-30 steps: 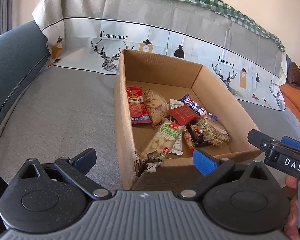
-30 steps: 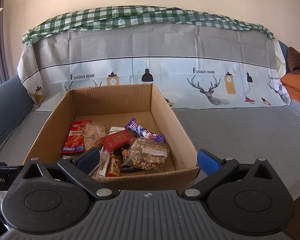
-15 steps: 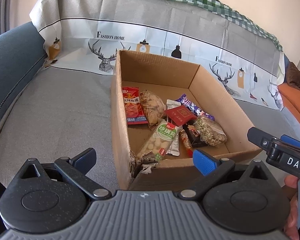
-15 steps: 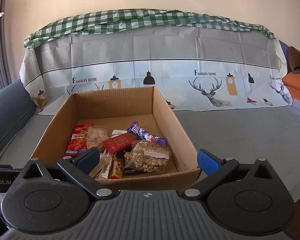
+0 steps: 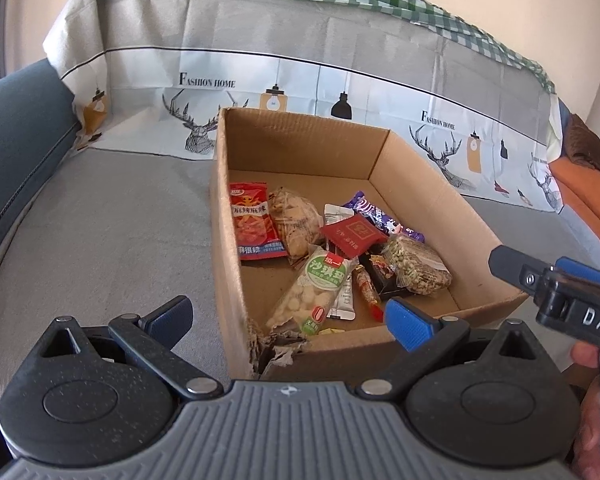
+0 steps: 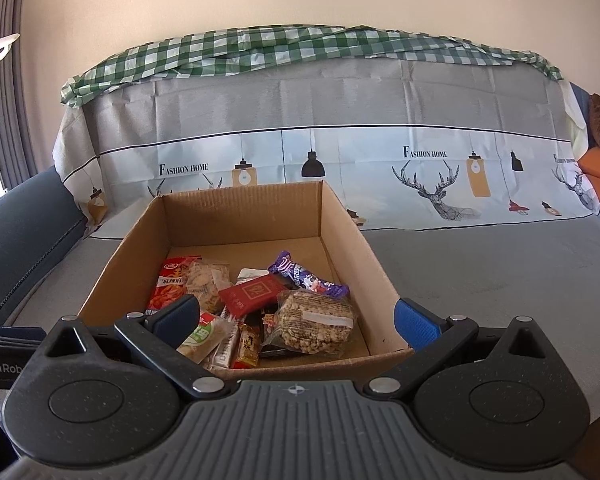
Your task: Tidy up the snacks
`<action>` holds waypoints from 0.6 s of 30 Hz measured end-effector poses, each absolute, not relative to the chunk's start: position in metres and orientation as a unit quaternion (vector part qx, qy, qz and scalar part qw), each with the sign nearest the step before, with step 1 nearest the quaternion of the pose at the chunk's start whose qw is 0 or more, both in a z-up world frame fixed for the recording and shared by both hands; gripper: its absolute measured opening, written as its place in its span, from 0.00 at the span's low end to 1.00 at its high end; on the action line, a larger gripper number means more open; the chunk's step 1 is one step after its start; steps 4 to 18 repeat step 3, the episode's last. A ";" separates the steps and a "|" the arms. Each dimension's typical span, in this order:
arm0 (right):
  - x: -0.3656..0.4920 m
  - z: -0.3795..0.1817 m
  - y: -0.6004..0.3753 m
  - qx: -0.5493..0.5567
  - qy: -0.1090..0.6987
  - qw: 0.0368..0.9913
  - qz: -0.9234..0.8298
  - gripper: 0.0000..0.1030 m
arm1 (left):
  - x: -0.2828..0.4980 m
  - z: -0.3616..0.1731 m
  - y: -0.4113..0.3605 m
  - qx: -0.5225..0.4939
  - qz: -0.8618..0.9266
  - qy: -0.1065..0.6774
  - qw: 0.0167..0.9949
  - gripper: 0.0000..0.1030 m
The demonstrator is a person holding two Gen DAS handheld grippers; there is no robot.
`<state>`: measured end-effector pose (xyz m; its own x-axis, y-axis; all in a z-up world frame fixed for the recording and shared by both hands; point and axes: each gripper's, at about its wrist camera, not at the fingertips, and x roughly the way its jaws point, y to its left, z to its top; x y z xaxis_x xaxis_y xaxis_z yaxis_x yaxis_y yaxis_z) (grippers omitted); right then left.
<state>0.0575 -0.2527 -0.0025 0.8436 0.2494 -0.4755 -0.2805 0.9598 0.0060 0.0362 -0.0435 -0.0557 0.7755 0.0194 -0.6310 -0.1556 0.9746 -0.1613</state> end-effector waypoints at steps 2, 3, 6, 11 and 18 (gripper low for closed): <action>0.061 -0.003 -0.256 -0.026 0.244 0.960 0.134 0.99 | 0.039 -0.057 -0.044 -0.103 0.044 0.333 0.936 1.00; 0.063 -0.002 -0.258 -0.020 0.243 0.961 0.128 0.99 | 0.041 -0.057 -0.044 -0.105 0.043 0.331 0.937 1.00; 0.063 -0.002 -0.258 -0.020 0.243 0.961 0.128 0.99 | 0.041 -0.057 -0.044 -0.105 0.043 0.331 0.937 1.00; 0.063 -0.002 -0.258 -0.020 0.243 0.961 0.128 0.99 | 0.041 -0.057 -0.044 -0.105 0.043 0.331 0.937 1.00; 0.063 -0.002 -0.258 -0.020 0.243 0.961 0.128 0.99 | 0.041 -0.057 -0.044 -0.105 0.043 0.331 0.937 1.00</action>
